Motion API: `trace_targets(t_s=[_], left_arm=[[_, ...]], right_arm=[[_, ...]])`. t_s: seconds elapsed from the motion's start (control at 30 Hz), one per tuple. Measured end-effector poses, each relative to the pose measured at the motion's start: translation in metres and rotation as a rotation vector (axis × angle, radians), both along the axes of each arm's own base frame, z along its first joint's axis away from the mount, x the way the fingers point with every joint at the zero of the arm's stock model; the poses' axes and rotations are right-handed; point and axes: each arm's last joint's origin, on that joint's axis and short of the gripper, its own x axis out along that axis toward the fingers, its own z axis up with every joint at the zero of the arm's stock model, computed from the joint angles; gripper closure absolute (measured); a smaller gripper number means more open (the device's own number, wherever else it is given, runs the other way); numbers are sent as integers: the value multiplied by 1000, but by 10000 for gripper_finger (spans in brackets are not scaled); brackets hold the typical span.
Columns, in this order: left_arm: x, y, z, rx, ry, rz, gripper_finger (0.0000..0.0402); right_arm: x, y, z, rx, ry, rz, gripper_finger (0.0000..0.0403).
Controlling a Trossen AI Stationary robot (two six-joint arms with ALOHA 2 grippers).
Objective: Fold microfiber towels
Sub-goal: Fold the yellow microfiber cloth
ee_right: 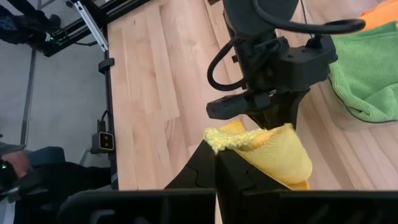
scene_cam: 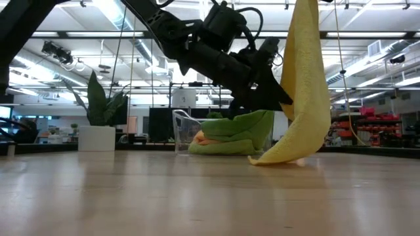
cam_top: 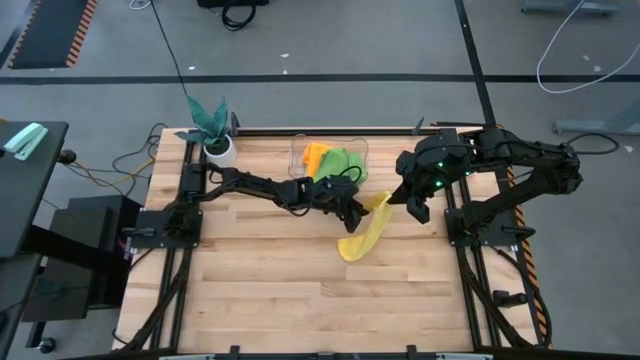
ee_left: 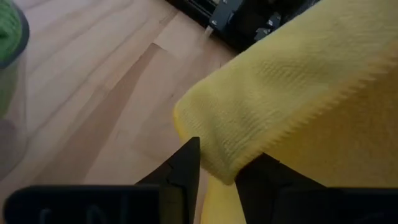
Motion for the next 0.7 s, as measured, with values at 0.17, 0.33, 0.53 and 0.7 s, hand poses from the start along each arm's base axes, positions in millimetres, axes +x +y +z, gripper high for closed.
trace_targets(t_s=[0.17, 0.33, 0.53, 0.7], left_arm=[[2, -1, 5, 25, -53, -4, 349], [3, -1, 5, 0, -59, 6, 392], [-3, 0, 2, 14, 30, 54, 395], [-14, 2, 29, 92, 56, 112, 396]], right_arm=[[0, 0, 0, 0, -1, 0, 403], [-1, 0, 0, -1, 4, 0, 403], [-17, -3, 5, -38, -4, -45, 403], [-39, -5, 12, -26, -31, -121, 403]])
